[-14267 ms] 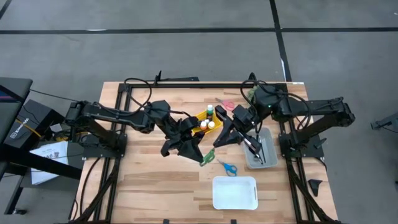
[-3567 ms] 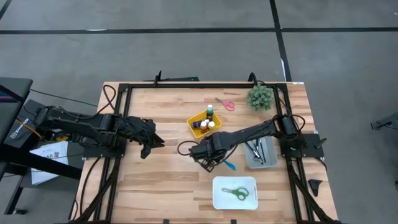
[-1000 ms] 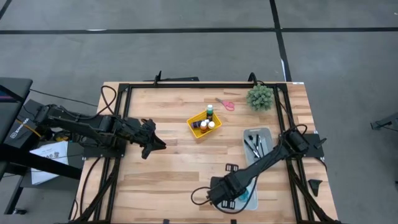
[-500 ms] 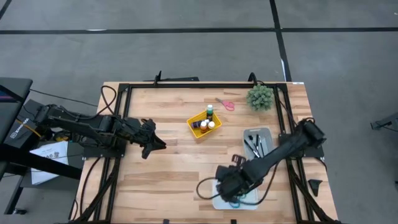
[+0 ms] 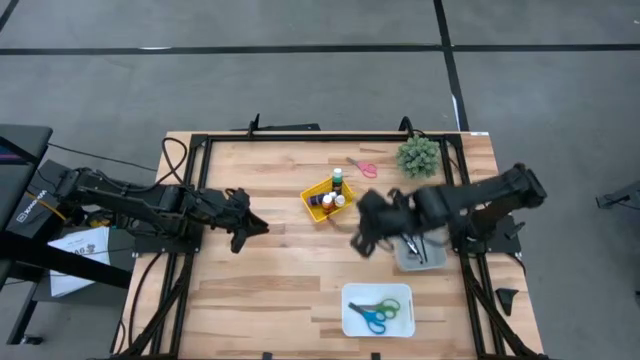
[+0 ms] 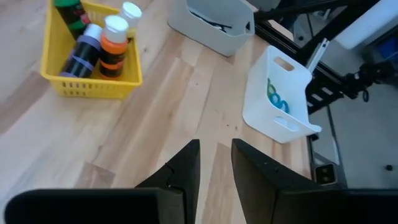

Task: Pick & Place Paint Supplies
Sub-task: Put the pink scissors into the white bin

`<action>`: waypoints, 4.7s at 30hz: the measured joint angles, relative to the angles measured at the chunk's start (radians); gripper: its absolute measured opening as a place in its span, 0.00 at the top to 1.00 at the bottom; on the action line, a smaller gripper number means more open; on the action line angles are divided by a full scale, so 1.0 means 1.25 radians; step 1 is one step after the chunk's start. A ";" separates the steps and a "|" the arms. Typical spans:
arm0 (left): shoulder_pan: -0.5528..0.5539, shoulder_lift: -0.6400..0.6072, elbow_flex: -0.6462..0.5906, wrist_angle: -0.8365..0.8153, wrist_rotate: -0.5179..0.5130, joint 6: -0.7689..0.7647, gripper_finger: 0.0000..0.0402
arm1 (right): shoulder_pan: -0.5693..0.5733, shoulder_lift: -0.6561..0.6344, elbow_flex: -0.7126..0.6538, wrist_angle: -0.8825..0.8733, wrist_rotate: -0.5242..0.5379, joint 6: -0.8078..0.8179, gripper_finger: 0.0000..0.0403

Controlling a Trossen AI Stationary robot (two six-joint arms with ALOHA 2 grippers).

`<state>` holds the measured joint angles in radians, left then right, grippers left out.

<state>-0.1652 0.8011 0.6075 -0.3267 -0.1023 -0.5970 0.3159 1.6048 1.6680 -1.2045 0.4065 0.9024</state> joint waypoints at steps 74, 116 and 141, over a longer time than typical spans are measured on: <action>0.133 0.000 0.000 0.226 -0.146 -0.011 0.79 | -0.695 0.234 -0.161 0.245 -0.443 -0.433 0.75; 0.133 0.000 0.000 0.206 -0.145 -0.026 0.79 | -0.675 0.244 -0.307 0.408 -0.233 -0.260 0.75; 0.131 0.000 0.000 0.215 -0.139 -0.035 0.79 | -0.661 0.340 -0.302 0.423 -0.239 -0.267 0.75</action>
<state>-0.0010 0.8011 0.6076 -0.0586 -0.2760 -0.6411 -0.5109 2.0294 1.2908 -0.6758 0.1083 0.5691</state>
